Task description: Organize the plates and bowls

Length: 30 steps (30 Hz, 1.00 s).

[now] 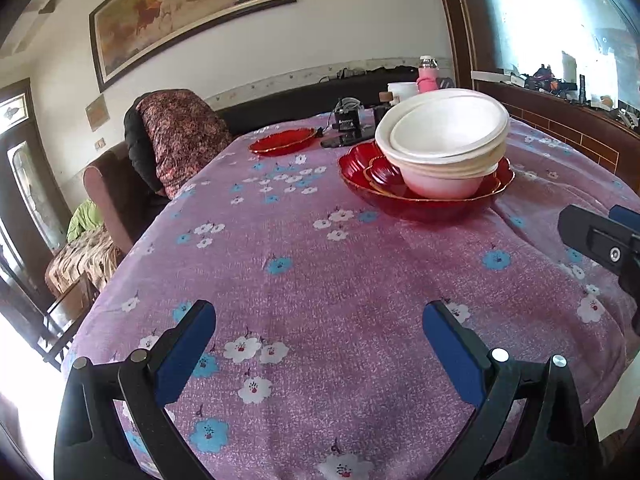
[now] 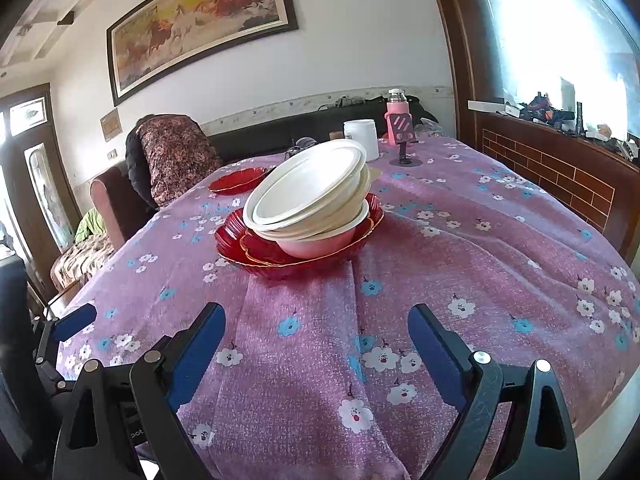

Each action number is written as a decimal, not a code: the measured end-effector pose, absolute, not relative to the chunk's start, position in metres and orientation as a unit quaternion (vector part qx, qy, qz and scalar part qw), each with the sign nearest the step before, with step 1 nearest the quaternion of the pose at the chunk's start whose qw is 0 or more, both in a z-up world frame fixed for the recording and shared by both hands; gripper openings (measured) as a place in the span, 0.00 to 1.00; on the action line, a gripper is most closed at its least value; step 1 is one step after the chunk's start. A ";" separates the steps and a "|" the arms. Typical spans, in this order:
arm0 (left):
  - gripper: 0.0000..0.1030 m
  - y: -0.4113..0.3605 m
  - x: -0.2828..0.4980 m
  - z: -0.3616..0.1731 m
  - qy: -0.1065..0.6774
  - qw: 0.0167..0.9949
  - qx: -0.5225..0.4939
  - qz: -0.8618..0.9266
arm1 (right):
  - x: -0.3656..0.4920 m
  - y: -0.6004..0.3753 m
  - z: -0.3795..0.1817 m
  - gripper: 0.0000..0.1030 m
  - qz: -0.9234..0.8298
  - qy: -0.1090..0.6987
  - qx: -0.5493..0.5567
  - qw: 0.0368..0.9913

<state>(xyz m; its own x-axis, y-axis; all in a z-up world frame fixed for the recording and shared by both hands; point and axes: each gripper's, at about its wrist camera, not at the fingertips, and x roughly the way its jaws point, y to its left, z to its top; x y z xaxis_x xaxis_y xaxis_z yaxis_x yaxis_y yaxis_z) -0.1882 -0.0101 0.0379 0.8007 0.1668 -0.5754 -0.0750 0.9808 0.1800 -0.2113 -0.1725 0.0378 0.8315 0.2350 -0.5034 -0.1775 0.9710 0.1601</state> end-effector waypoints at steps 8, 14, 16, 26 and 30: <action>1.00 -0.008 -0.193 0.037 0.311 0.944 0.074 0.078 | -0.214 -0.170 0.038 0.92 0.110 0.267 0.049 0.956; 1.00 -0.009 -0.192 0.035 0.312 0.943 0.077 0.081 | -0.213 -0.169 0.036 0.92 0.111 0.272 0.047 0.955; 1.00 -0.009 -0.193 0.036 0.313 0.943 0.077 0.080 | -0.213 -0.169 0.035 0.92 0.110 0.274 0.046 0.954; 1.00 -0.009 -0.193 0.034 0.311 0.944 0.080 0.082 | -0.211 -0.166 0.032 0.92 0.110 0.283 0.040 0.952; 1.00 -0.009 -0.193 0.034 0.312 0.943 0.078 0.082 | -0.212 -0.163 0.032 0.92 0.106 0.280 0.030 0.954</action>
<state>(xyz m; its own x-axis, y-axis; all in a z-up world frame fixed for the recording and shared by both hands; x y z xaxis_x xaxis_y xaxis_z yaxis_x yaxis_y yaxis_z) -0.1932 -0.0092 0.0344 0.7918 0.2044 -0.5756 -0.1065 0.9741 0.1993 -0.2117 -0.1630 0.0317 0.8205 0.2194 -0.5280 -0.1854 0.9756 0.1172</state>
